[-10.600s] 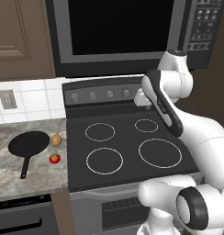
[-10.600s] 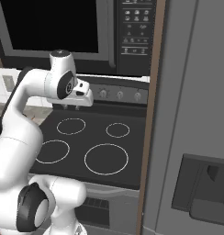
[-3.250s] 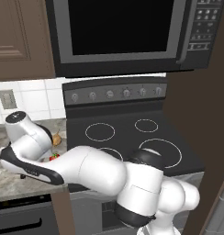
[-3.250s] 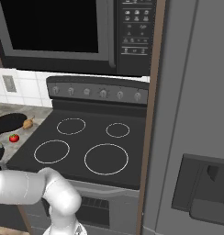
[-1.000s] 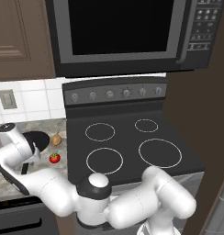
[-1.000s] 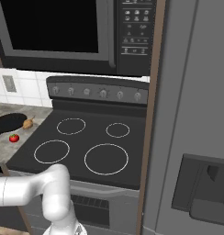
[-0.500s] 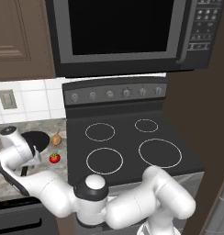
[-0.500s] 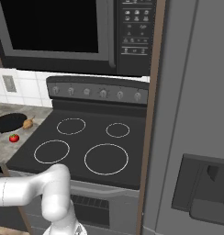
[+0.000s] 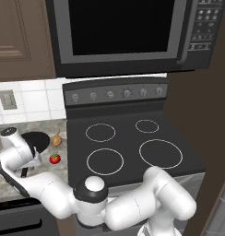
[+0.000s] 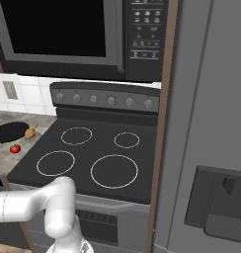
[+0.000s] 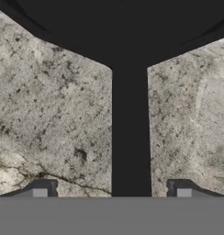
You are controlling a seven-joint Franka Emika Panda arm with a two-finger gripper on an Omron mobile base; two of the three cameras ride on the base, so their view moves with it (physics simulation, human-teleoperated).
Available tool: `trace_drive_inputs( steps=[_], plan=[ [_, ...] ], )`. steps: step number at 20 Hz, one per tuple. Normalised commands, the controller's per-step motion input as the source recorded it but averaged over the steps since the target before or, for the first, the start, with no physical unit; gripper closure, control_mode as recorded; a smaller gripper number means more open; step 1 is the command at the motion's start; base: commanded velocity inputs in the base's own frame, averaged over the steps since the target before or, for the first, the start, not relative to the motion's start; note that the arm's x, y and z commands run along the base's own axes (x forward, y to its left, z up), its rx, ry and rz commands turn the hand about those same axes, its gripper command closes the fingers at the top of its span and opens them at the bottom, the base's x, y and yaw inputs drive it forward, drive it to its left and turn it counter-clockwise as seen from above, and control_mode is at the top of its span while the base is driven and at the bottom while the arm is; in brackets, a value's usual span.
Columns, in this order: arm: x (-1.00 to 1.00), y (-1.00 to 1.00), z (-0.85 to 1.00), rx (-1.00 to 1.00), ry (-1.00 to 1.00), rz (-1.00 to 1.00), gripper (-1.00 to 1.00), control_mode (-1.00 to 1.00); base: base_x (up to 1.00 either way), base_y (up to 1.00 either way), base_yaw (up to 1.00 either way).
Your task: Place the pan on the front left burner on the stove. Then place the tomato and the onion in the pan and turn on the front left burner.
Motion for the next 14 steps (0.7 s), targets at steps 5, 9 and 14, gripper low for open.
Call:
trace_drive_inputs(
  steps=[5,9,14],
  plan=[
    [0.0,0.0,-0.08,0.0,0.0,-0.02,1.0,-1.0,0.0,0.0,0.0],
    [0.0,0.0,-0.01,0.0,0.0,-0.04,1.0,-1.0,0.0,0.0,0.0],
    [0.0,0.0,0.01,0.0,-0.01,-0.07,1.0,-1.0,0.0,0.0,0.0]
  ],
)
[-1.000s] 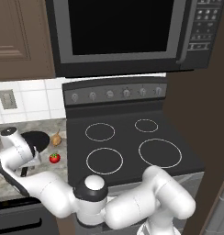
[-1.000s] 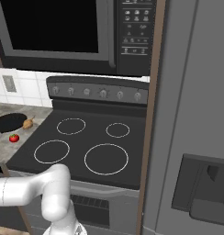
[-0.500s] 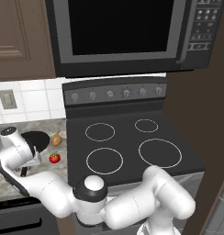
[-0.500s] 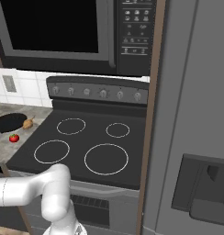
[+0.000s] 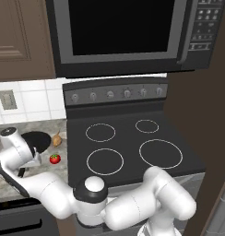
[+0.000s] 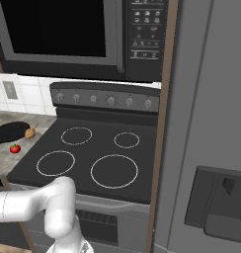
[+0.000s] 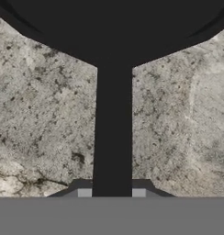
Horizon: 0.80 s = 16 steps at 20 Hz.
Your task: Place the pan on the front left burner on the stove. Then place the tomato and the onion in the pan and turn on the front left burner.
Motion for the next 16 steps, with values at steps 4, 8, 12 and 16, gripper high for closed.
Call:
trace_drive_inputs(
  steps=[4,8,12,16],
  plan=[
    [0.0,0.0,0.23,0.0,-0.07,-0.04,1.0,-1.0,0.0,0.0,0.0],
    [0.0,0.0,0.33,0.0,-0.1,0.0,1.0,-1.0,0.0,0.0,0.0],
    [0.0,0.0,0.29,0.0,-0.06,0.0,1.0,-1.0,0.0,0.0,0.0],
    [0.0,-0.16,0.24,0.0,0.0,0.0,1.0,-1.0,0.0,0.0,0.0]
  ],
)
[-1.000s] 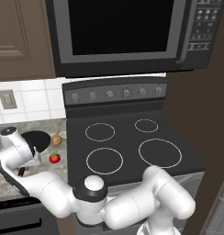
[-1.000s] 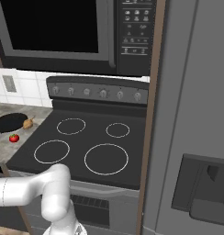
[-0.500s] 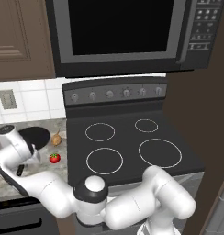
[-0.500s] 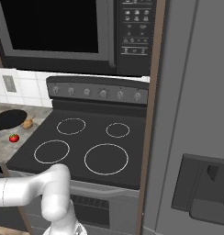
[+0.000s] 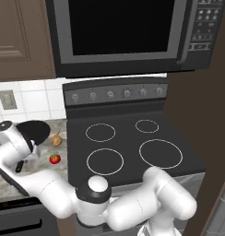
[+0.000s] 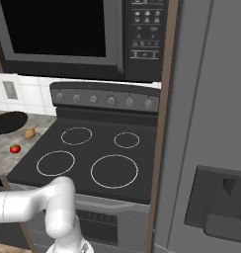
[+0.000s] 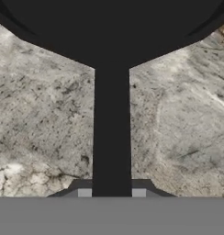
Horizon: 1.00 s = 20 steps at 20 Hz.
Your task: Place the pan on the front left burner on the stove. Then place the tomato and the onion in the pan and turn on the front left burner.
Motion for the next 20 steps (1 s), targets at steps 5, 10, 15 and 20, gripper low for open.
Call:
trace_drive_inputs(
  steps=[5,10,15,20],
  plan=[
    [-0.11,-0.48,0.2,0.0,0.0,-0.03,1.0,-1.0,0.0,0.0,0.0],
    [-0.23,-0.68,0.17,0.0,0.0,-0.06,1.0,-1.0,0.0,0.0,0.0],
    [-0.32,-0.68,0.09,0.0,-0.07,-0.06,1.0,-1.0,0.0,0.0,0.0],
    [-0.39,-0.74,0.07,0.0,-0.08,-0.05,1.0,-1.0,0.0,0.0,0.0]
  ],
)
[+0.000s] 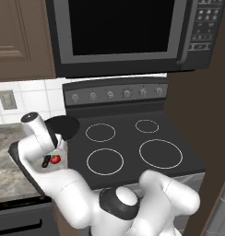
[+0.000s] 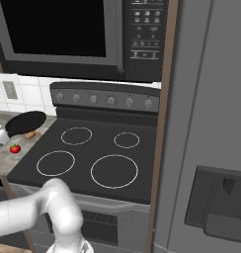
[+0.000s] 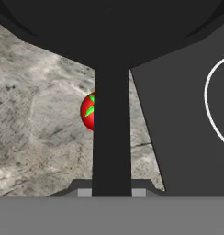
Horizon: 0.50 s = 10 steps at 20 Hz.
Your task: Place the pan on the front left burner on the stove. Then place the tomato and the onion in the pan and turn on the front left burner.
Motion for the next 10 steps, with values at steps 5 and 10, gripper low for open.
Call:
trace_drive_inputs(
  steps=[5,10],
  plan=[
    [-0.39,-0.81,0.09,0.04,-0.03,-0.06,1.0,-1.0,0.0,0.0,0.0],
    [-0.23,-0.56,0.21,0.08,0.0,-0.1,1.0,-1.0,0.0,0.0,0.0]
  ],
)
